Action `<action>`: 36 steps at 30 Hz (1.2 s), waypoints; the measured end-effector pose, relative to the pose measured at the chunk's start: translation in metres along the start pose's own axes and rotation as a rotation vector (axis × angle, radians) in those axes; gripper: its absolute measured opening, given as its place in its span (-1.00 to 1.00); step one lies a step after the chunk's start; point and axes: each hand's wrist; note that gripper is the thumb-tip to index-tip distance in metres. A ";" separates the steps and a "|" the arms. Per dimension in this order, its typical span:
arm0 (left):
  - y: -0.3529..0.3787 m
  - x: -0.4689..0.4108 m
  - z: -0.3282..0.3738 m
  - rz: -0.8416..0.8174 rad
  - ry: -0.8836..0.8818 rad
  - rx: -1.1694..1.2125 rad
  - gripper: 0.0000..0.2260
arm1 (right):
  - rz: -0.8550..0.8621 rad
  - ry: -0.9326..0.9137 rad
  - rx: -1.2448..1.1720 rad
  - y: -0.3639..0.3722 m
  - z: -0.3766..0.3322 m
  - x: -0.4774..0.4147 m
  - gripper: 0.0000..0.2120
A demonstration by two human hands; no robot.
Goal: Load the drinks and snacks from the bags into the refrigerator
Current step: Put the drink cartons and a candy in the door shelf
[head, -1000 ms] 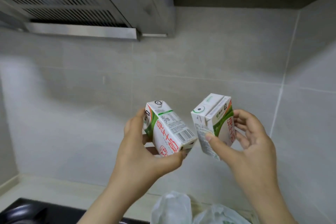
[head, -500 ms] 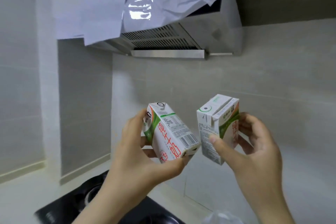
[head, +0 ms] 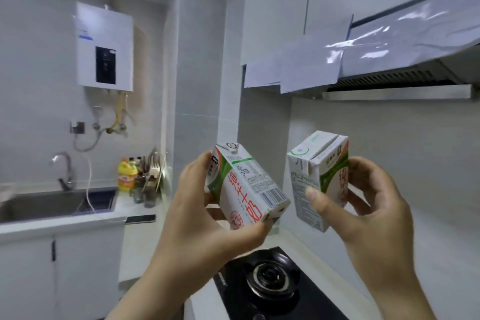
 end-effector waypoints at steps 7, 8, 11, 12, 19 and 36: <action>-0.124 0.009 -0.006 0.093 -0.001 -0.208 -0.25 | -0.170 0.004 -0.214 0.127 -0.022 0.016 -0.47; -0.142 0.013 -0.006 0.108 -0.004 -0.240 -0.24 | -0.197 0.012 -0.247 0.145 -0.025 0.021 -0.47; -0.188 0.025 -0.004 0.163 -0.017 -0.343 -0.23 | -0.282 0.021 -0.316 0.195 -0.035 0.036 -0.46; -0.201 0.028 -0.002 0.186 -0.029 -0.369 -0.24 | -0.309 0.026 -0.330 0.210 -0.038 0.039 -0.45; -0.276 0.045 0.001 0.361 -0.099 -0.611 -0.20 | -0.485 0.038 -0.538 0.305 -0.060 0.053 -0.46; -0.369 0.110 0.025 0.738 -0.340 -1.173 -0.09 | -0.935 0.047 -0.967 0.490 -0.099 0.124 -0.45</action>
Point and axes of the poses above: each hand's wrist, its own x-axis away from the middle knuckle, its own y-axis out of the palm, z = x × y, and after that the axes turned 5 degrees about y, right-handed
